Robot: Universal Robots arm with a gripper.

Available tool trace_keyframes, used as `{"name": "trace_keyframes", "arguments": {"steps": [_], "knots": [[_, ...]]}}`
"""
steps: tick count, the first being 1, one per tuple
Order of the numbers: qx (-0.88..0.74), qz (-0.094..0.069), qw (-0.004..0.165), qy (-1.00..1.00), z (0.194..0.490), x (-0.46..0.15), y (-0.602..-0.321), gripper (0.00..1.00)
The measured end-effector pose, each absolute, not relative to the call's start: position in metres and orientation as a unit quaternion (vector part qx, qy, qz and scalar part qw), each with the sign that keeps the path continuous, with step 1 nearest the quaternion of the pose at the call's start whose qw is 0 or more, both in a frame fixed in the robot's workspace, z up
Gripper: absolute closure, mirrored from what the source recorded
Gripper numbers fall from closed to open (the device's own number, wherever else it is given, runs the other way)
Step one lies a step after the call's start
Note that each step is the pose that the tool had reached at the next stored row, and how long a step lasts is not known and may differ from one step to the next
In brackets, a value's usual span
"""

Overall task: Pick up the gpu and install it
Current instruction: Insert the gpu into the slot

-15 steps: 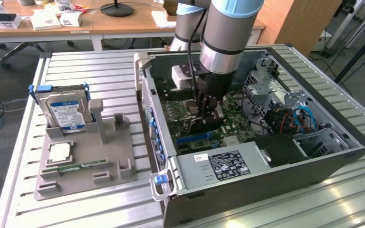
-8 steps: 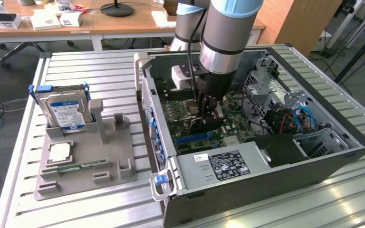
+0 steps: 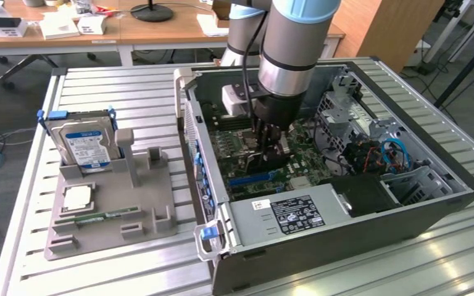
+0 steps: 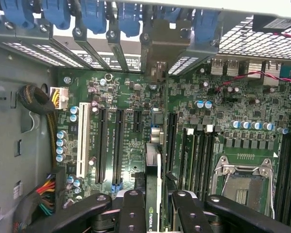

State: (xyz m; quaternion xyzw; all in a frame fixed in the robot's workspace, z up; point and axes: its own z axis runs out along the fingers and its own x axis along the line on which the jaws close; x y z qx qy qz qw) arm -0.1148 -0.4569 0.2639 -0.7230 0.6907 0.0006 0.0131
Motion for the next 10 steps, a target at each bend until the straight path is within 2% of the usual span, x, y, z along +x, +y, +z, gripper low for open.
{"name": "trace_keyframes", "arguments": {"steps": [10], "knots": [[-0.72,0.0,0.013,0.694,0.2638,-0.1155,-0.4569,0.74]]}}
